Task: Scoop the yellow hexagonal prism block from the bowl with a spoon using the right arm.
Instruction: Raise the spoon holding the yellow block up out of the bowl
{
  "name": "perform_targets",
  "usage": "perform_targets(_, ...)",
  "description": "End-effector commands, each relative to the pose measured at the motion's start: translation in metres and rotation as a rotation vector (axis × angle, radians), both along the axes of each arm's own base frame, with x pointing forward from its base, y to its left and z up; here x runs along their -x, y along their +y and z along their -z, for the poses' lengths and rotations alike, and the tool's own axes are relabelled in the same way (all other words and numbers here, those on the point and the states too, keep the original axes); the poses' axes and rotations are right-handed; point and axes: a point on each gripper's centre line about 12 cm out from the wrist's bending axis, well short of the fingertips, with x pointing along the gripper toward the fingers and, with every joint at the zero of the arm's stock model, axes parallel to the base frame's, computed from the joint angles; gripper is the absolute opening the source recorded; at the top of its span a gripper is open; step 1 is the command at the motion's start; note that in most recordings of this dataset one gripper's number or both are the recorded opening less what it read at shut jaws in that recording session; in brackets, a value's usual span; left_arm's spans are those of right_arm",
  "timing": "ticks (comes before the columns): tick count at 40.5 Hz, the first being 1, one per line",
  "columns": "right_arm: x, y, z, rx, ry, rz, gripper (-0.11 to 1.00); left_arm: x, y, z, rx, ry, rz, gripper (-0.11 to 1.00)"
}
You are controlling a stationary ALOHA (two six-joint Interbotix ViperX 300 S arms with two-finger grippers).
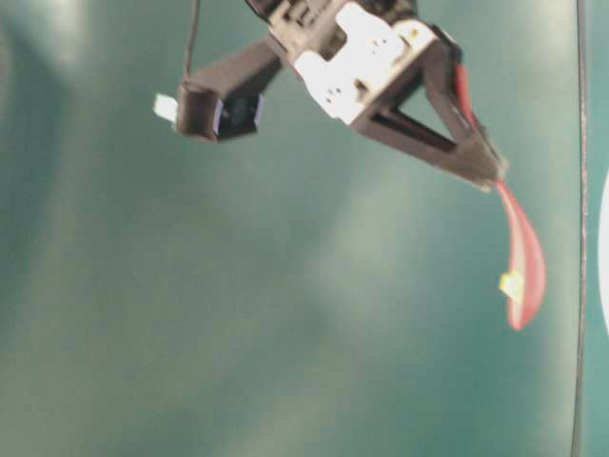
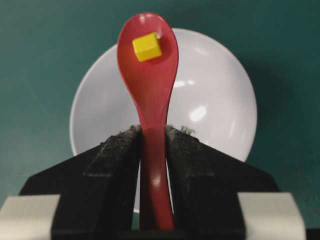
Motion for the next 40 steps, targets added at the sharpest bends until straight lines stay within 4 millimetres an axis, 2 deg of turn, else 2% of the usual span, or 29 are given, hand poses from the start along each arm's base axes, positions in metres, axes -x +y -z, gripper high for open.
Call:
perform_targets(1, 0.008, 0.002, -0.022, 0.010, -0.067, -0.004, 0.23, -0.002, 0.000, -0.009, -0.002, -0.021, -0.001, -0.01)
perform_targets(9, 0.021, 0.002, -0.033, 0.018, -0.108, -0.004, 0.23, -0.003, 0.000, -0.010, -0.002, -0.023, 0.000, -0.01)
perform_targets(16, 0.023, 0.002, -0.042, 0.020, -0.132, -0.004, 0.23, -0.002, 0.000, -0.009, 0.000, -0.021, 0.000, -0.01)
perform_targets(40, 0.022, 0.002, -0.043, 0.022, -0.128, -0.006, 0.23, -0.002, 0.000, -0.009, -0.006, -0.021, 0.000, -0.01)
